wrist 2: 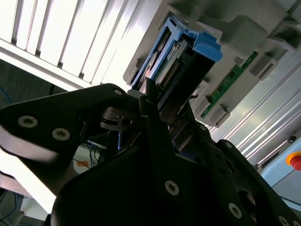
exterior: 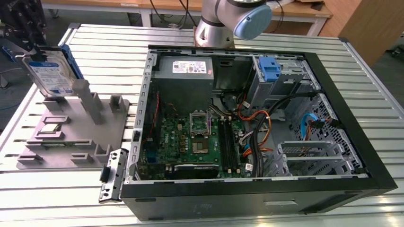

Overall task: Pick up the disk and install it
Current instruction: 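Pick up the disk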

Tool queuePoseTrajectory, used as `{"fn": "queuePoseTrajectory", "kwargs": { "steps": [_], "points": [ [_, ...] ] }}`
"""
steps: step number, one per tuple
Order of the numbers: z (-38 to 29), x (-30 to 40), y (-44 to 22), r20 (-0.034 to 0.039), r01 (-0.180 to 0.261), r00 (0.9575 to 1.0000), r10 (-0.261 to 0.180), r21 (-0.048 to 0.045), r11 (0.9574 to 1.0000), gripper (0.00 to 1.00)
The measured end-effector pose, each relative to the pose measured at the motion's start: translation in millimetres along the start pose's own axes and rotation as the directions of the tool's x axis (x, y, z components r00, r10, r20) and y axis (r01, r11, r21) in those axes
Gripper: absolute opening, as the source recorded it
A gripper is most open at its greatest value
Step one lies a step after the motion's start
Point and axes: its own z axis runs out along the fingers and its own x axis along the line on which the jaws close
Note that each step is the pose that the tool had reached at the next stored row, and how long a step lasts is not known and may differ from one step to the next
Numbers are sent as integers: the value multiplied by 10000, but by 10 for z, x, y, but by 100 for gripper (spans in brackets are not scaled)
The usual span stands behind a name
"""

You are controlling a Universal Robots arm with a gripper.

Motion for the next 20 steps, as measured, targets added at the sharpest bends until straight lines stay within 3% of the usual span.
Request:
{"fn": "queuePoseTrajectory", "kwargs": {
  "steps": [4, 10, 20],
  "points": [
    [-59, -2, 1, -1, -1, 10000, 1, -1, 10000, 35],
    [-233, -8, 2, -1, 0, 10000, 0, -2, 10000, 35],
    [-254, -9, 2, -1, 0, 10000, 0, -2, 10000, 35]
  ]
}}
